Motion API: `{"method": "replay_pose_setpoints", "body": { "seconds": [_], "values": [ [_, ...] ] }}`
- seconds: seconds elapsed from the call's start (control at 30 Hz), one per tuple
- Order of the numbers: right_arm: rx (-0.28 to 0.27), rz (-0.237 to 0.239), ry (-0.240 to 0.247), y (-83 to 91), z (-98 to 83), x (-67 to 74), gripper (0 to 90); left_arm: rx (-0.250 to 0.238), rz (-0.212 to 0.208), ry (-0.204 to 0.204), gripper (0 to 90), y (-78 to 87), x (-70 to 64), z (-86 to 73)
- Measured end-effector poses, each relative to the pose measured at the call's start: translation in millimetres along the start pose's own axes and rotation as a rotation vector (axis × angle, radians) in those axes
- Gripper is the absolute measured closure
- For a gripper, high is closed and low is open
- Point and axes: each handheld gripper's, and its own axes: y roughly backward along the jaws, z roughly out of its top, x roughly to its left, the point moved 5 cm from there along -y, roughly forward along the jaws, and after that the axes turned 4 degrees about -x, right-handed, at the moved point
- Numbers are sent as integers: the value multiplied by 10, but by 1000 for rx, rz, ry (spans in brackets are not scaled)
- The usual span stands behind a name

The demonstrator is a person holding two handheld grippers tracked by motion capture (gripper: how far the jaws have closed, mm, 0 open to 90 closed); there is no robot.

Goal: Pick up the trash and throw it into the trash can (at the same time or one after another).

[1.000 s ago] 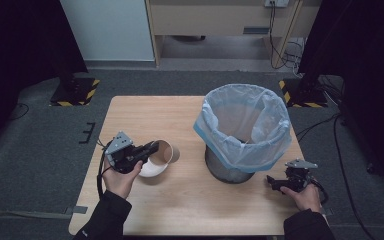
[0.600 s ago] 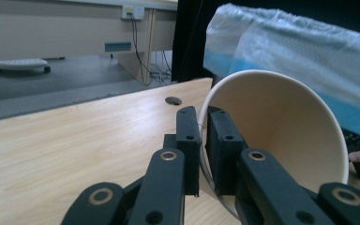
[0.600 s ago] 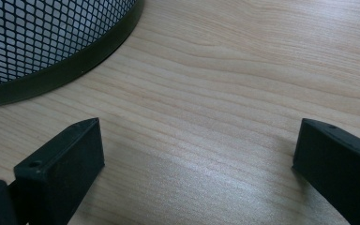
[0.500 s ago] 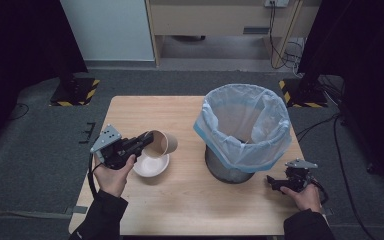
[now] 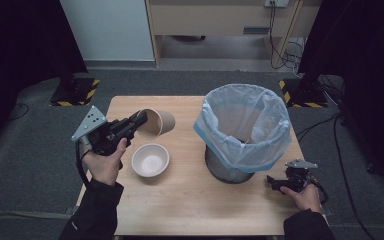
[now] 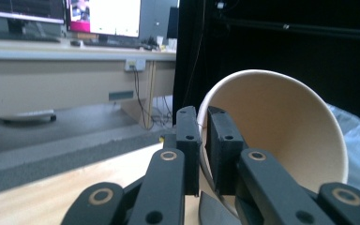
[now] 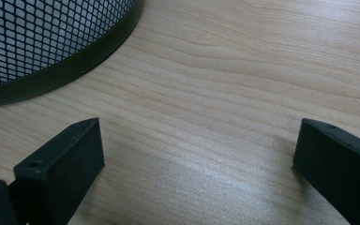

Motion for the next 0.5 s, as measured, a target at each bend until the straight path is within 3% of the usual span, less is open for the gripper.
{"method": "replay_pose_setpoints", "body": {
  "seconds": [0.2, 0.5],
  "values": [
    [0, 0, 0, 0, 0, 0, 23, -48, -17, -22, 835, -67, -88, 258],
    [0, 0, 0, 0, 0, 0, 23, -85, -45, -43, 836, -184, -224, 455]
  ]
}}
